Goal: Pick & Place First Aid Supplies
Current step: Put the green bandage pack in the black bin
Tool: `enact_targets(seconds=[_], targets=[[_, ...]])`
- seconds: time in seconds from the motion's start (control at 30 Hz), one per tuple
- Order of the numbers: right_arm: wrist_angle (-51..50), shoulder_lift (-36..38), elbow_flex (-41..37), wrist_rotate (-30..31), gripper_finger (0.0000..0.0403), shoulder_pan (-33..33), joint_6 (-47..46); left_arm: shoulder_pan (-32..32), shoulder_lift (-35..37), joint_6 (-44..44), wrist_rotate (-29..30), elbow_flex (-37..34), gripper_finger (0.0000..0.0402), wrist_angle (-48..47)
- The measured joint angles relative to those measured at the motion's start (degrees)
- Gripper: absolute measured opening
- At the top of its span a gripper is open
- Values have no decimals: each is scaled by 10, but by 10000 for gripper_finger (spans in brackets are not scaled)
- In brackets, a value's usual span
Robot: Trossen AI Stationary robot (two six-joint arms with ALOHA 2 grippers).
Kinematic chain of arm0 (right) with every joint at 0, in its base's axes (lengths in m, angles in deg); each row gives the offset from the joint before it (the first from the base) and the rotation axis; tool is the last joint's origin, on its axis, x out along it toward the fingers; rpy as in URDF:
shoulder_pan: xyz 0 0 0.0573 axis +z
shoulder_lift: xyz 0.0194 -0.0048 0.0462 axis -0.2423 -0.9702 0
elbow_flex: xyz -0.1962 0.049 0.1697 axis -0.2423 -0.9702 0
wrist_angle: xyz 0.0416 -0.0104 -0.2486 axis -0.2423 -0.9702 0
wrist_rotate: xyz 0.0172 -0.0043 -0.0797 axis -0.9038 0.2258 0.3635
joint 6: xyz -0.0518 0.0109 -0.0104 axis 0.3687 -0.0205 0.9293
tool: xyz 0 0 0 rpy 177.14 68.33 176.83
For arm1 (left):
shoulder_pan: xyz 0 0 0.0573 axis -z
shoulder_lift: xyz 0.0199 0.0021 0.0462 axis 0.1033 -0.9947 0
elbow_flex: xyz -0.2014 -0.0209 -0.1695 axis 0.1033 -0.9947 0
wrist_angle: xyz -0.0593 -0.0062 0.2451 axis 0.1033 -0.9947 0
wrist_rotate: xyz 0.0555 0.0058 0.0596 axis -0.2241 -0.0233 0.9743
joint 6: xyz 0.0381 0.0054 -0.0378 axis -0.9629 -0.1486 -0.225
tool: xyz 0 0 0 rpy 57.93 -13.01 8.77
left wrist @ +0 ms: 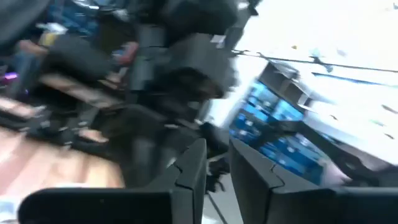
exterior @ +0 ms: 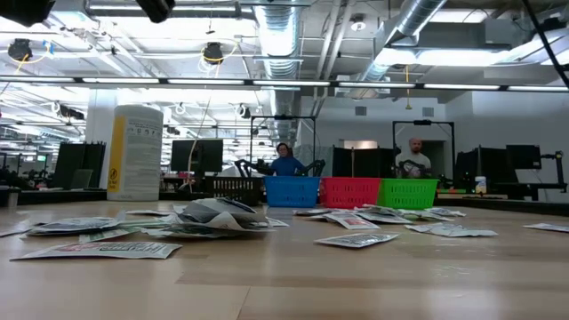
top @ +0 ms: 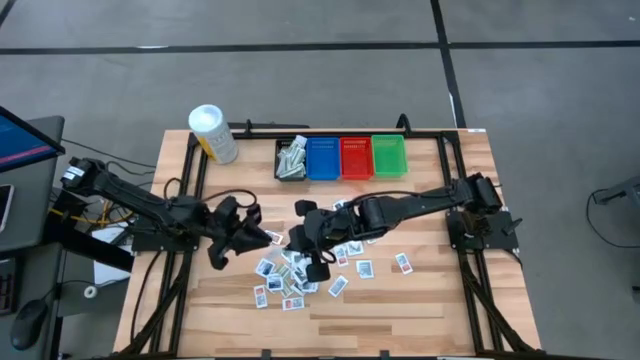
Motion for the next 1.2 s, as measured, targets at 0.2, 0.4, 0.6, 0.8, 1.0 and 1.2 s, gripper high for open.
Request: enact_targets(seconds=[0.2,0.4,0.6,0.8,1.0,1.2], targets=[[13,0,0,10,0,-14,-35,0,9,-53,-73,0,66,-4],[62,2,0,1,0,-18,-40,0,9,-111,-69,0,69,-13],[63,2,0,-21,0,-17,-50,0,9,-165,-48,0,84,-15],[62,1,0,-30,0,-18,-55,0,9,-246,-4,1,109,-31],[63,0,0,-30,0,-17,-55,0,9,-263,89,1,133,-103],[62,0,0,-31,0,-15,-55,0,9,-276,125,1,140,-119]])
